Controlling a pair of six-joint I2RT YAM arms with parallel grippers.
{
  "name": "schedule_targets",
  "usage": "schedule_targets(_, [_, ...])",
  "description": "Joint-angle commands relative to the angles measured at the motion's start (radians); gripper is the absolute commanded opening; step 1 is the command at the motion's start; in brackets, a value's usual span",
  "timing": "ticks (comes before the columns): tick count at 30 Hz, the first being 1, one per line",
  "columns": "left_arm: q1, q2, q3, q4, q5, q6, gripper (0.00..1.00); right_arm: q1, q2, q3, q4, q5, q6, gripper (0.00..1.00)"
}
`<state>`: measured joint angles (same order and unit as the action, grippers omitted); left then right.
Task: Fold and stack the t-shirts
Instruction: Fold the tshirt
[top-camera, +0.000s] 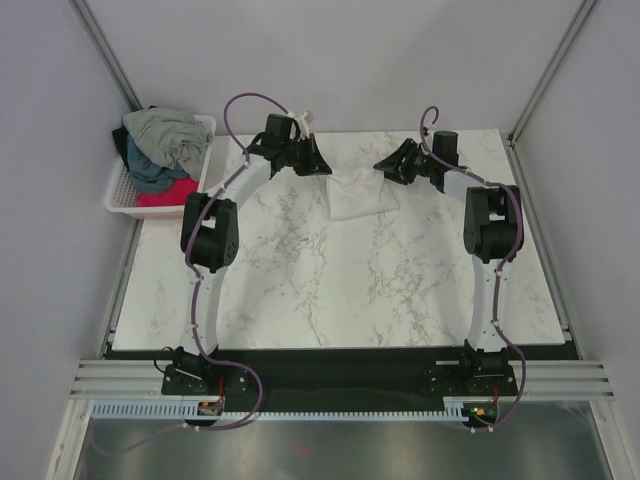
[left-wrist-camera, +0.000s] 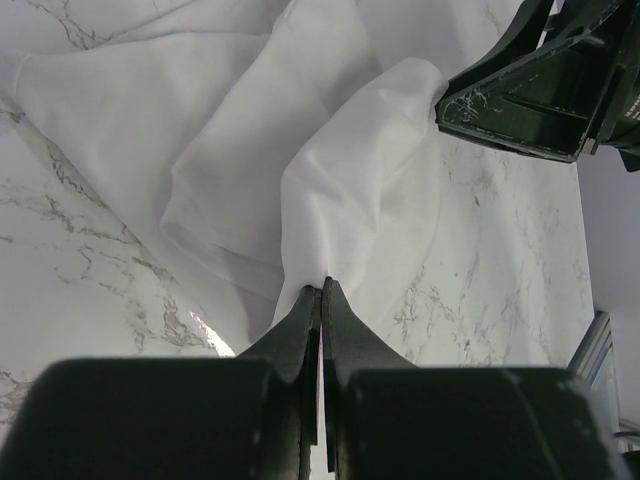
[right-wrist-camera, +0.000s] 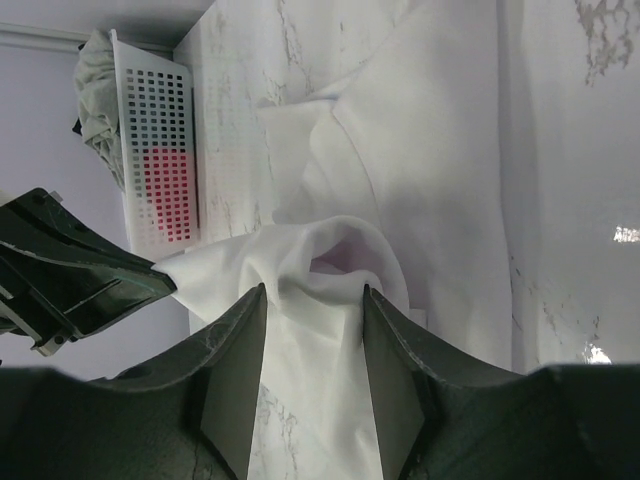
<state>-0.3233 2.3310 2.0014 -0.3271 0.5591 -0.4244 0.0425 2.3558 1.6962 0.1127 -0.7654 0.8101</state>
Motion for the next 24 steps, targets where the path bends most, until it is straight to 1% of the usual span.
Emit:
schedule_targets(1, [-0.008, -0.061, -0.003, 0.019, 0.002, 0.039, 0.02, -0.006, -0.003, 0.054, 0.045, -0.018, 0.008, 0.5])
schedule_targets(9, [-0.008, -0.065, -0.004, 0.017, -0.002, 0.041, 0.02, -0.004, 0.017, 0.08, 0.054, -0.011, -0.003, 0.5])
schedule_targets(12, [-0.008, -0.068, -0.004, 0.014, -0.005, 0.047, 0.02, -0.001, 0.03, 0.085, 0.058, -0.015, -0.008, 0.48])
schedule_targets(15, [-0.008, -0.067, -0.007, 0.013, -0.004, 0.049, 0.02, 0.003, 0.036, 0.085, 0.068, -0.02, -0.012, 0.43])
schedule_targets(16, [-0.008, -0.068, -0.006, 0.013, -0.005, 0.049, 0.02, 0.005, 0.037, 0.086, 0.071, -0.021, -0.015, 0.4])
schedule_targets(21, [-0.01, -0.068, -0.007, 0.011, -0.005, 0.05, 0.02, 0.007, 0.045, 0.092, 0.071, -0.018, -0.032, 0.36])
schedule_targets(22, [-0.01, -0.071, -0.009, 0.011, -0.005, 0.052, 0.02, 0.007, 0.045, 0.094, 0.073, -0.02, -0.035, 0.3])
schedule_targets(24, [-0.008, -0.081, -0.016, 0.005, 0.002, 0.056, 0.02, 0.007, 0.037, 0.089, 0.074, -0.032, -0.046, 0.24])
